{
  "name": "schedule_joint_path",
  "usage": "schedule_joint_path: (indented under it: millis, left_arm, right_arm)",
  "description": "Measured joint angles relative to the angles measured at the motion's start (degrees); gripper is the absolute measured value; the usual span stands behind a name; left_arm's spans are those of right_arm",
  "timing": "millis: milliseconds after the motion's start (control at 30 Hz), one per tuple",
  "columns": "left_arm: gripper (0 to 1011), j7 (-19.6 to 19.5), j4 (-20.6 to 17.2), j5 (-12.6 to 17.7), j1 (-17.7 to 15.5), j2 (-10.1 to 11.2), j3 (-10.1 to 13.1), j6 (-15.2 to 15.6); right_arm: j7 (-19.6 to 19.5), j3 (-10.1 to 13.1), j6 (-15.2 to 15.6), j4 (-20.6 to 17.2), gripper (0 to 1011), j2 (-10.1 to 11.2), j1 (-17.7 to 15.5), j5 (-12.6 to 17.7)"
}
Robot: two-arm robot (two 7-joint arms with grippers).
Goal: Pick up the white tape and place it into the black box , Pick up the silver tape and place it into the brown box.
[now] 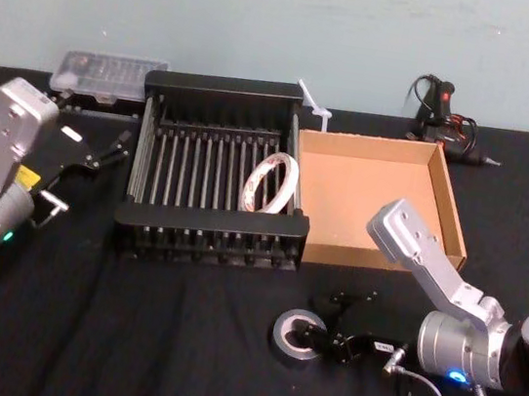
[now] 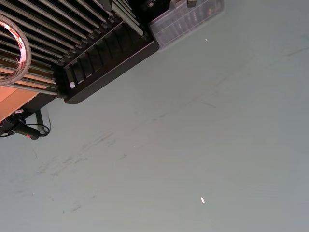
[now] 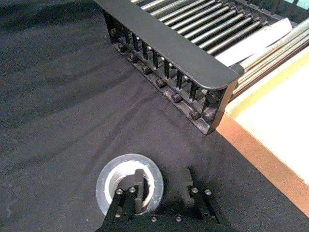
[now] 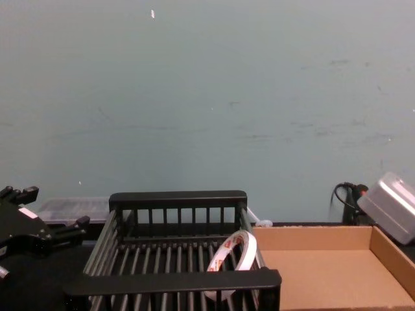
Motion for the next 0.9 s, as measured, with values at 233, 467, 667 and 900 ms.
schedule_joint_path:
  millis: [233, 467, 667, 900]
  left_arm:
    - [1001, 0.0, 0.0, 0.0, 0.0, 0.0, 0.0, 0.0]
    - [1001, 0.0, 0.0, 0.0, 0.0, 0.0, 0.0, 0.0]
    - [1001, 0.0, 0.0, 0.0, 0.0, 0.0, 0.0, 0.0]
    - [1001, 0.0, 0.0, 0.0, 0.0, 0.0, 0.0, 0.0]
  right_arm:
    - [0.0, 0.0, 0.0, 0.0, 268, 0.0, 0.0, 0.0]
    - [0.0, 0.0, 0.0, 0.0, 178, 0.0, 0.0, 0.0]
    - [0.0, 0.0, -0.1, 0.0, 177, 0.0, 0.0, 0.1]
    - [0.6, -0.1, -0.5, 0.0, 177, 0.2, 0.0, 0.0]
